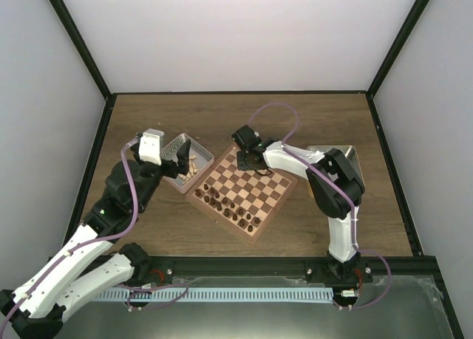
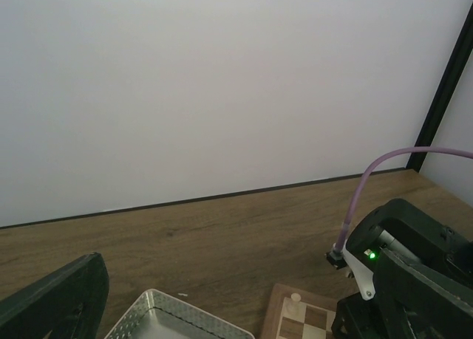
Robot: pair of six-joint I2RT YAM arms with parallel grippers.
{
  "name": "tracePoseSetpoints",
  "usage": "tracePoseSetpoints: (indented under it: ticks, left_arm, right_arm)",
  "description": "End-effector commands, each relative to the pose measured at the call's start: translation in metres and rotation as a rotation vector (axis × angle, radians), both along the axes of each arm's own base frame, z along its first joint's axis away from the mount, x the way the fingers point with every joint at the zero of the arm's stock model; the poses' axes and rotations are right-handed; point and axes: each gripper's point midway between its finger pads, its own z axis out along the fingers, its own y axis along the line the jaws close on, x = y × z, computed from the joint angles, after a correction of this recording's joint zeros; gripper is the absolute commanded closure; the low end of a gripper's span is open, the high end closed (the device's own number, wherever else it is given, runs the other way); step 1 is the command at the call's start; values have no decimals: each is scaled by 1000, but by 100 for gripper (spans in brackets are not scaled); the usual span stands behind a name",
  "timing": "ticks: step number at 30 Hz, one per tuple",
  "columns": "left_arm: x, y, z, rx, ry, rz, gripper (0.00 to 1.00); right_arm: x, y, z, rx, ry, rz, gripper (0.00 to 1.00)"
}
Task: Set up the chess pieces on the board
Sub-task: Move the chess piece to the chessboard.
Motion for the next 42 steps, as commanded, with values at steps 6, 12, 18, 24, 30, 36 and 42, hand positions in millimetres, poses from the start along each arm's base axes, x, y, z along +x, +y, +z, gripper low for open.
tracePoseSetpoints:
  ticks: [6, 12, 18, 24, 30, 36, 42]
  left_arm:
    - [3, 1, -4, 1, 2, 16, 0]
    - [4, 1, -5, -2, 10, 20, 0]
    - [5, 0, -6, 1, 13, 17, 0]
    - [5, 1, -7, 1, 16, 23, 0]
    - [6, 1, -9, 6, 21, 28, 0]
    - [8, 2, -10, 13, 27, 39, 0]
    - [9, 2, -12, 19, 33, 45, 0]
  right_arm:
    - [9, 0, 12, 5, -15, -27, 69]
    - [14, 2, 23, 21, -38, -35, 65]
    - [15, 1, 23, 10, -47, -31, 65]
    - [13, -1, 6, -14, -26, -25, 68]
    - [14, -3, -2, -22, -31, -33, 73]
    - [14, -8, -10, -56, -26, -45, 77]
    - [14, -10, -14, -59, -24, -50, 79]
